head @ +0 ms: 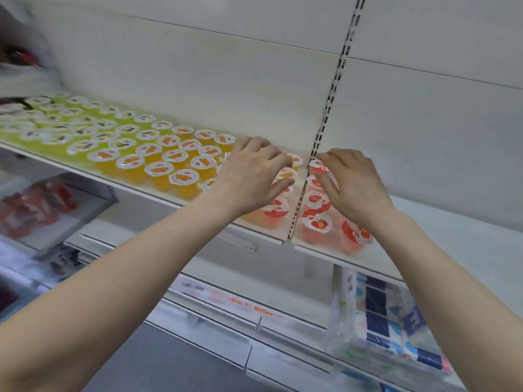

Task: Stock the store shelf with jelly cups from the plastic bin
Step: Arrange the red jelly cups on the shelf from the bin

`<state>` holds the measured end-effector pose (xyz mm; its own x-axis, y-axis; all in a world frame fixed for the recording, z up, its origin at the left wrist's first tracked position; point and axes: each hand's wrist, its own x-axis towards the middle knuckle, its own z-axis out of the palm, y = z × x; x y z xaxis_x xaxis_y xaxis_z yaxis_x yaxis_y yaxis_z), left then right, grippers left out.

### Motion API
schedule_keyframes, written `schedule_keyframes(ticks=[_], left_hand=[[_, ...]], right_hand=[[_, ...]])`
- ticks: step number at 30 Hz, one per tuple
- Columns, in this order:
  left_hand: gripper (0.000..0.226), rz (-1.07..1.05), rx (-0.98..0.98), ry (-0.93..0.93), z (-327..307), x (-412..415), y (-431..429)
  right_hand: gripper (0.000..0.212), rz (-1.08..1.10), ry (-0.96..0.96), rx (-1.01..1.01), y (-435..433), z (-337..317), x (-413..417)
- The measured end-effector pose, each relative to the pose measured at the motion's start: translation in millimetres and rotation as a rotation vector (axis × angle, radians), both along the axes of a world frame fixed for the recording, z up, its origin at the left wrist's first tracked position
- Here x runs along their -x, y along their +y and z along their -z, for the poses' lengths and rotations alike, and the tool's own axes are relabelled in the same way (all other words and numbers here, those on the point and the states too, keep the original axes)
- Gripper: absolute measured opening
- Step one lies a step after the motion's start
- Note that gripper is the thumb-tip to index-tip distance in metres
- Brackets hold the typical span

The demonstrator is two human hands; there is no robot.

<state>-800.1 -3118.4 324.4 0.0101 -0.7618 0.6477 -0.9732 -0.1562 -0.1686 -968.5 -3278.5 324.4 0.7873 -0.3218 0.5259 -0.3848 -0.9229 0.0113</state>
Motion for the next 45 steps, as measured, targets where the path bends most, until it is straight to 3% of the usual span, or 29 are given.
schedule_keyframes(ticks=[7,17,30,40,45], left_hand=[[0.04,-0.183,0.001,-0.008,0,-106,107],[0.045,-0.479,-0.102,0.051,26,-237,316],[0.042,-0.9,-0.133,0.372,119,-320,552],[0.041,-1.271,-0.073,0.633,177,-413,661],[0.044,-1.397,-0.068,0.739,206,-475,688]], right_hand=[[0.046,-0.182,0.025,0.122,68,-4,-102],[0.05,-0.512,0.056,0.142,244,19,-280],[0.053,-0.923,0.233,-0.041,466,117,-475],[0.049,-1.19,0.436,-0.088,587,186,-652],[0.053,-1.233,0.637,-0.082,638,214,-751]])
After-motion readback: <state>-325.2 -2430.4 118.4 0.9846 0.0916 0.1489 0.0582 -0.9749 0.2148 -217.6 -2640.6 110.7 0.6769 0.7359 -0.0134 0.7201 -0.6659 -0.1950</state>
